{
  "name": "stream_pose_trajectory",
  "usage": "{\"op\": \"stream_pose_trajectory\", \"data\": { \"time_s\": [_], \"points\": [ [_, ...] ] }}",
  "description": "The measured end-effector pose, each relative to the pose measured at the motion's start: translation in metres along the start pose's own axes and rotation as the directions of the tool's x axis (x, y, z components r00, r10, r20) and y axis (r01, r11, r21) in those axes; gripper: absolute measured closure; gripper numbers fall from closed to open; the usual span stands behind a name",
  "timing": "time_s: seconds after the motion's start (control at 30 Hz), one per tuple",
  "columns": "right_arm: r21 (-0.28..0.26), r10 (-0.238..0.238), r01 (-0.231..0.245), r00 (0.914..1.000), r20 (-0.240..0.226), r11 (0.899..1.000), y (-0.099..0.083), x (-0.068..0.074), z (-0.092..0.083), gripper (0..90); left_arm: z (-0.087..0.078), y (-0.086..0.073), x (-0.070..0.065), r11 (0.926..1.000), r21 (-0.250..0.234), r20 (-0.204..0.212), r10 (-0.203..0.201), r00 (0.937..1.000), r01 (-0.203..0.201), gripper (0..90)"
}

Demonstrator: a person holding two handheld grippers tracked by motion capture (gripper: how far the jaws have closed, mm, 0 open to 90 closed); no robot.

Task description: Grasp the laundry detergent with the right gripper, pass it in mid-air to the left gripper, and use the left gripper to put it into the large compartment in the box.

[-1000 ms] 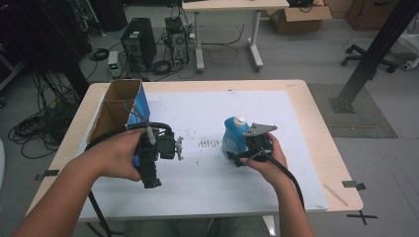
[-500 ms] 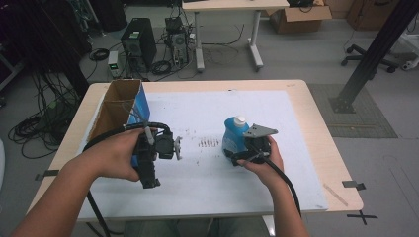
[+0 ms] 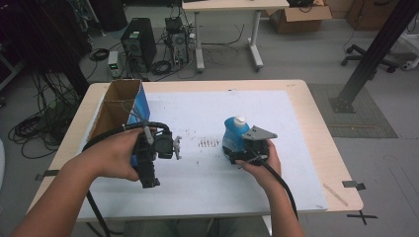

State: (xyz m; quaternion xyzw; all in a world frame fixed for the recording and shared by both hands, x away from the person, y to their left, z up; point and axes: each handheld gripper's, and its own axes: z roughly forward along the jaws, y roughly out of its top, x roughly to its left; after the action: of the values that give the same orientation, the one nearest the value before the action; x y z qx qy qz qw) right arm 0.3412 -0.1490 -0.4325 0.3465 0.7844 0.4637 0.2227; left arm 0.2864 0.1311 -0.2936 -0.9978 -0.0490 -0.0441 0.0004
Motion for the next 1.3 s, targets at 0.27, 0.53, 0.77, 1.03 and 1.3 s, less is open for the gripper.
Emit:
{"op": "stream_pose_trajectory", "data": {
  "time_s": [0.27,0.53,0.77,1.03,1.3],
  "points": [
    [-0.008,0.016,-0.016,0.9997,0.019,1.0,-0.003,0.0,0.002,17.7,0.001,-0.001,0.001,1.0,0.005,0.003,-0.001,1.0,0.001,0.4],
    [-0.006,0.015,-0.015,0.9997,0.017,1.0,-0.003,-0.001,0.002,23.4,0.001,0.0,0.002,1.0,0.003,0.001,-0.002,1.0,0.002,0.4],
    [-0.005,0.017,-0.017,0.9996,0.023,1.0,-0.004,-0.001,0.003,26.7,0.0,0.003,0.003,1.0,0.006,0.0,0.002,1.0,-0.002,0.4],
    [-0.015,-0.005,0.005,0.9999,0.013,1.0,-0.006,0.003,0.004,42.0,0.0,0.006,0.002,1.0,0.005,-0.002,0.004,1.0,-0.004,0.4],
    [-0.017,-0.023,0.023,0.9997,-0.003,1.0,-0.004,0.004,0.002,44.7,-0.003,0.01,0.002,1.0,0.003,-0.008,0.008,0.9999,-0.008,0.4]
  ]
}}
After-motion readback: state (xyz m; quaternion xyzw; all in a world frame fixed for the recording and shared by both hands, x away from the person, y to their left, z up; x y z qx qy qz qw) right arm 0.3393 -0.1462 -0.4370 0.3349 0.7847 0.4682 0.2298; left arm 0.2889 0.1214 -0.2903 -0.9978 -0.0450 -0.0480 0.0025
